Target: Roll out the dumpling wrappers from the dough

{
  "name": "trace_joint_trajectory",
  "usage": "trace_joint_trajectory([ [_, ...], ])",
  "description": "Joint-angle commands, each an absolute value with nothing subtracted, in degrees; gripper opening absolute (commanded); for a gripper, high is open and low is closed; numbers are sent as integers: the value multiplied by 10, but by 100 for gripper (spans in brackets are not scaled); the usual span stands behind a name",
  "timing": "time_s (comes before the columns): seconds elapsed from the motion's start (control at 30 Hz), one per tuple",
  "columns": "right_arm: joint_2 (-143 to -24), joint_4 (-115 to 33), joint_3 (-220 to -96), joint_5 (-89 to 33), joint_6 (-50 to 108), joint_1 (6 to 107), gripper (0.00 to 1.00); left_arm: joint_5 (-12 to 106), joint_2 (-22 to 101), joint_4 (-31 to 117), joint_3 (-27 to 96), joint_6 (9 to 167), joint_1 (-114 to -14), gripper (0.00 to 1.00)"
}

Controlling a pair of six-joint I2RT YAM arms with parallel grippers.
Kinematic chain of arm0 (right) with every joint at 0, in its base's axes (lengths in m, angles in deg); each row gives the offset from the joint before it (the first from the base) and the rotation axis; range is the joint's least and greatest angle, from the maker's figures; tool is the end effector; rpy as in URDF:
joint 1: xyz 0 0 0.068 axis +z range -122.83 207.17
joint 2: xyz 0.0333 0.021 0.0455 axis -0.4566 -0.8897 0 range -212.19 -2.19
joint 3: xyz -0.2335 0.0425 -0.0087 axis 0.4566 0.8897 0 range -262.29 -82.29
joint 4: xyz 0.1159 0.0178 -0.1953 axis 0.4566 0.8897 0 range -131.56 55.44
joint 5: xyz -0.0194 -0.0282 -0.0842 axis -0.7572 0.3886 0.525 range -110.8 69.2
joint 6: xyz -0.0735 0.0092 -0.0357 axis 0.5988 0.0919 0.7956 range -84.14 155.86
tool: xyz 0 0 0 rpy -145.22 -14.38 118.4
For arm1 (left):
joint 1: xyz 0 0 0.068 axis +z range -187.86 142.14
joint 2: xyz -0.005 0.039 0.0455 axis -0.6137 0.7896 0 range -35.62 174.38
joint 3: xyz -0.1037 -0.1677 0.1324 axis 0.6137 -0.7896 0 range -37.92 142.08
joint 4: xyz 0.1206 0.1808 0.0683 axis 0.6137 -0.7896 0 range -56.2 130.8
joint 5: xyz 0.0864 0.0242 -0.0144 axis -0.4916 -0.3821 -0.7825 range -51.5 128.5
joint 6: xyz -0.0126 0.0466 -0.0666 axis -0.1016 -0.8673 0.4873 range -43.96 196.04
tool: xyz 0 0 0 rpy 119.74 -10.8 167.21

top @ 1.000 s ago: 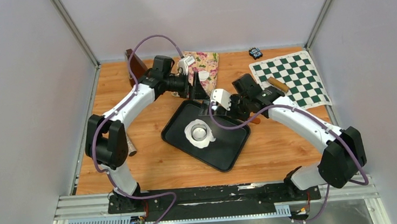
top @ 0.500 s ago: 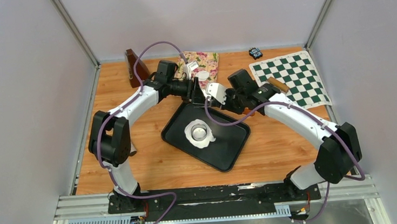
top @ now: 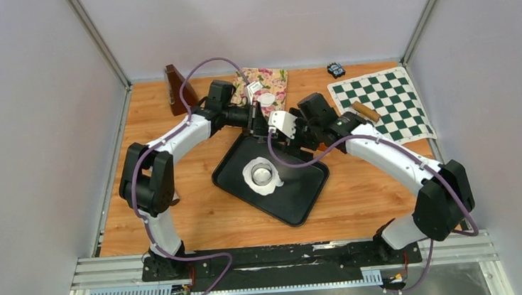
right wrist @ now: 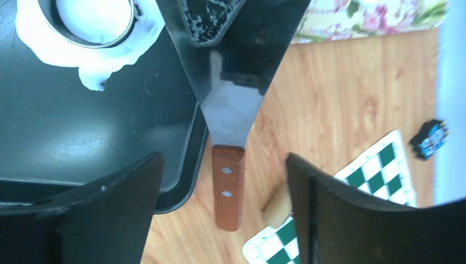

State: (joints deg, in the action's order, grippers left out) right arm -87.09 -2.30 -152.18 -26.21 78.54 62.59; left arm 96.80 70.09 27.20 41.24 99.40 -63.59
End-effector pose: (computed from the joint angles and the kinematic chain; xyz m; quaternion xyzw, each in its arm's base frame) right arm 0.2420 0.1803 0.2259 -0.6102 0.7293 0.0254 0.3086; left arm 0.3161 -0.2201 0.2207 0.2216 0.7876 -0.5547 0.1512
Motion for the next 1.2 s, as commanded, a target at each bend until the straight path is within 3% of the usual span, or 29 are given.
trace_joint_trajectory([
  [0.0,-790,-114,-1489,-331,807,615,97,985,677,365,376,1041,-633,0],
  [0.3,-658,-225,-1382,-529,850,506,100,1093,669,714,291,1291,-596,0],
  [0.53,-634,-245,-1331,-591,885,477,100,1105,658,821,268,1374,-590,0],
  [1.17,-696,-326,-1320,-646,921,449,80,1114,621,811,252,1381,-589,0],
])
